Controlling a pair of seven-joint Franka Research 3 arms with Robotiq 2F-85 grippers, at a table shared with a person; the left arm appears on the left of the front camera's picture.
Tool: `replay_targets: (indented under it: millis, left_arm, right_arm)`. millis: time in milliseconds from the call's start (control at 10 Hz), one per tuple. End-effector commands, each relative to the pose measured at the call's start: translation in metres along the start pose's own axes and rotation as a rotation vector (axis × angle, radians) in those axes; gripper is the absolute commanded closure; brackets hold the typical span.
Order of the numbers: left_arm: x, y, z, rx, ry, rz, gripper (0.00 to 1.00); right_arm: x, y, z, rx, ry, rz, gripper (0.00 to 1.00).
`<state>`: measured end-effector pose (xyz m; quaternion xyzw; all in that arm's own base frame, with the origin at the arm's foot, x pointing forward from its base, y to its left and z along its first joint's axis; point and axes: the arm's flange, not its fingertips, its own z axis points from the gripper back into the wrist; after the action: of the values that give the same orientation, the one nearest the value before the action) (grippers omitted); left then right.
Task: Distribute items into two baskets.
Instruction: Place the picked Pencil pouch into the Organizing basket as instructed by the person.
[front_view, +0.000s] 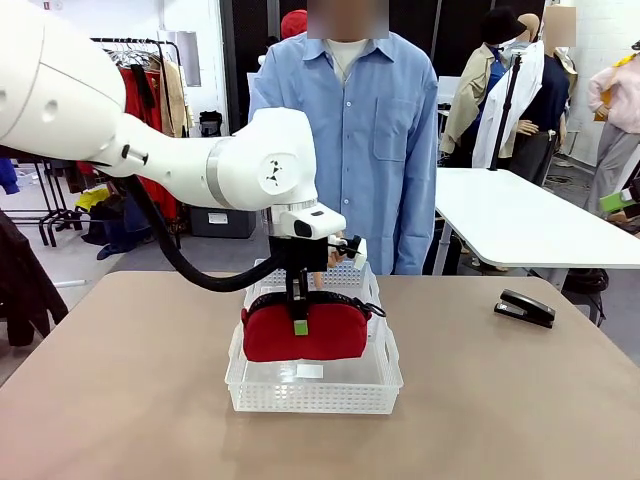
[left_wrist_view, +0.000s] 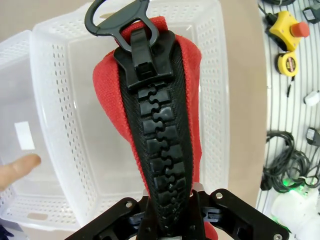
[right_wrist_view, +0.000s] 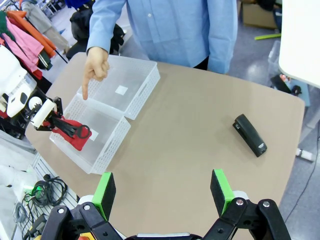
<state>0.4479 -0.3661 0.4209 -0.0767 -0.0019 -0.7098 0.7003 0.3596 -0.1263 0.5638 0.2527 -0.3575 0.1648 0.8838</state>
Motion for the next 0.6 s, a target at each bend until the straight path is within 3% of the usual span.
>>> replay_targets:
  millis: [0, 500]
  left_arm:
    - [0.003, -0.001, -0.016, 0.050, 0.019, -0.001, 1.00]
    - [0.013, 0.008, -0.040, 0.080, 0.017, -0.038, 1.00]
  right_arm:
    - [0.001, 0.000, 0.000, 0.012, -0.014, 0.004, 0.00]
    - [0.001, 0.000, 0.000, 0.012, -0.014, 0.004, 0.00]
